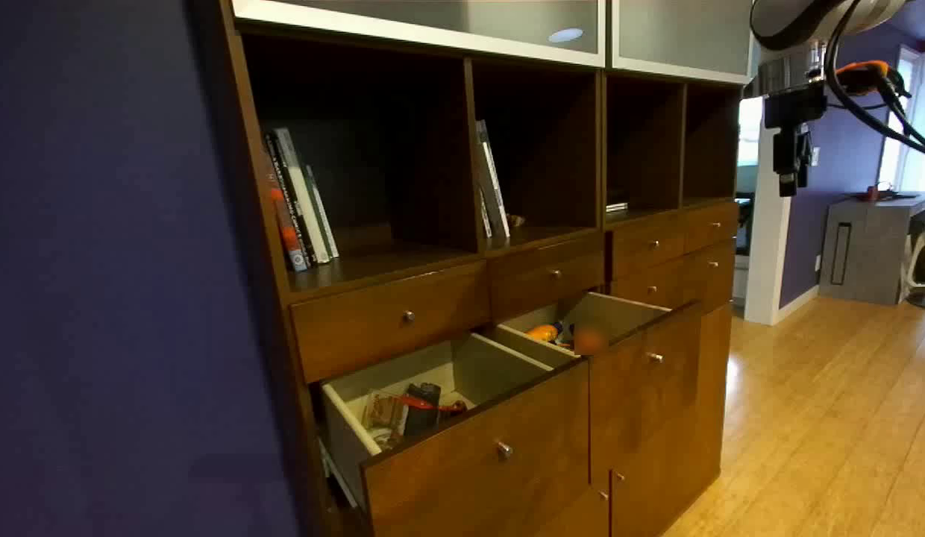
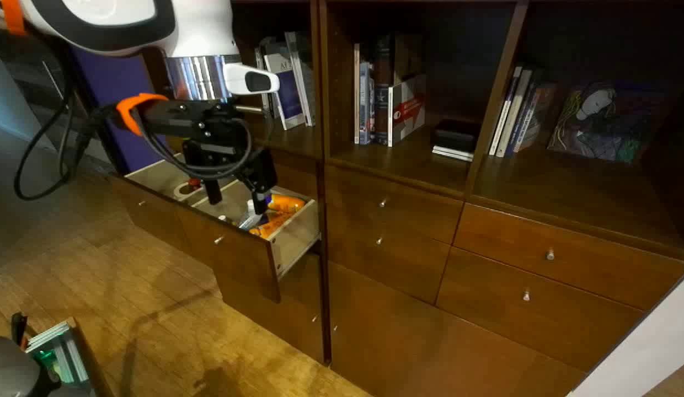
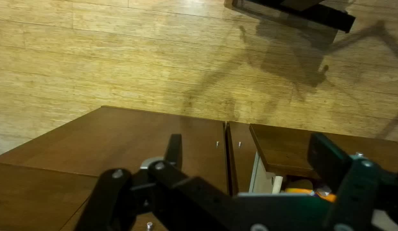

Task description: Open the second top drawer to the right

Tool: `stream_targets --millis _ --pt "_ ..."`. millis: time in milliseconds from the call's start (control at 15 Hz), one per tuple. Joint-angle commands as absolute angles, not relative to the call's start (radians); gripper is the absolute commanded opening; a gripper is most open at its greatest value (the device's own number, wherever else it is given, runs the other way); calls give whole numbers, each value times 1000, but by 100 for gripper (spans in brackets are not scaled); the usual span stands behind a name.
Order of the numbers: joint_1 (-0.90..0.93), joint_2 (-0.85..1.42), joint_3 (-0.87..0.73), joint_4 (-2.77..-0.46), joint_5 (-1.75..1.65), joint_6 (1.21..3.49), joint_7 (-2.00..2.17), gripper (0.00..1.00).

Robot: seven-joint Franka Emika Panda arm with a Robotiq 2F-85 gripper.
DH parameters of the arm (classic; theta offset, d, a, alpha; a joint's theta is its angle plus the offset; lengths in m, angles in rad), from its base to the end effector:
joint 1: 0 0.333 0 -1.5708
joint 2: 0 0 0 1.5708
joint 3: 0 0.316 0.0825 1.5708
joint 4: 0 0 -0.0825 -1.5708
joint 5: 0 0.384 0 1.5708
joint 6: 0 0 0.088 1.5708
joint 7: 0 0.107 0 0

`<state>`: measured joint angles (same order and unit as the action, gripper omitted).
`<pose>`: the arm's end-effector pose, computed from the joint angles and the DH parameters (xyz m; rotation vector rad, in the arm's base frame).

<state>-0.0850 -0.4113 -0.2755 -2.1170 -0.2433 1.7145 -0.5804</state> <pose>0.3928 -0.1900 0.5723 2.9944 0.4182 -0.0927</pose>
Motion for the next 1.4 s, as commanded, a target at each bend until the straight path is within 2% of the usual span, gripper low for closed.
stream_targets --millis 0,533,1333 --pt "-93 -410 -269 -2115 -240 1713 -583 100" --pt "-79 -382 -286 -2102 -211 1728 -631 100" --pt "-149 15 -333 -2069 115 2250 -727 100"
